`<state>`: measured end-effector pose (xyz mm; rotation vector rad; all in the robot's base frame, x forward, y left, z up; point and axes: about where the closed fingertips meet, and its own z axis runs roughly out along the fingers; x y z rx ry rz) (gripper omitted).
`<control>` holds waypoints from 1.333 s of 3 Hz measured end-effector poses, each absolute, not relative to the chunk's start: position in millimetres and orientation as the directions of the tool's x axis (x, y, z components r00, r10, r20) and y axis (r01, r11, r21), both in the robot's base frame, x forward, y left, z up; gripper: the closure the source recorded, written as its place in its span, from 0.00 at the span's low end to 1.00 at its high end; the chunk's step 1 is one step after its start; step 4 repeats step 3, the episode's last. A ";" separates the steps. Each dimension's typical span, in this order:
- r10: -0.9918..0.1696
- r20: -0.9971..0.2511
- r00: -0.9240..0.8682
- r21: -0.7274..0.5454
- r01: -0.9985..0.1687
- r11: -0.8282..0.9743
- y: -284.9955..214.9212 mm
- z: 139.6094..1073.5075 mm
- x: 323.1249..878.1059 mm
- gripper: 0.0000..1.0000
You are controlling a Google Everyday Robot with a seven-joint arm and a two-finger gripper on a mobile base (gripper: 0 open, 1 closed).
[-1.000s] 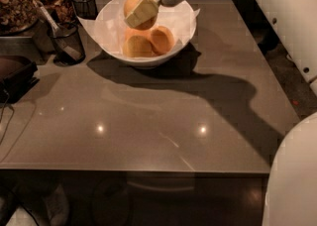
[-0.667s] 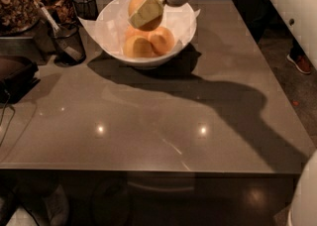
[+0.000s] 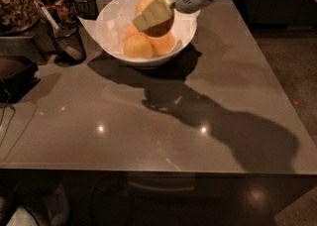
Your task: Pick orange from white bowl
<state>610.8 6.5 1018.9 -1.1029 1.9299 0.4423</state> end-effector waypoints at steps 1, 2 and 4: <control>-0.489 -0.815 -0.310 -0.071 -0.785 0.615 1.1 1018.2 582.4 1.00; -0.467 -0.811 -0.351 -0.043 -0.762 0.647 1.3 1019.3 557.6 1.00; -0.468 -0.810 -0.354 -0.042 -0.761 0.648 1.6 1018.9 556.4 1.00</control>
Offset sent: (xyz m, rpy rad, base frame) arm -0.0804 -0.0082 -0.0026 0.0466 0.0908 -0.1734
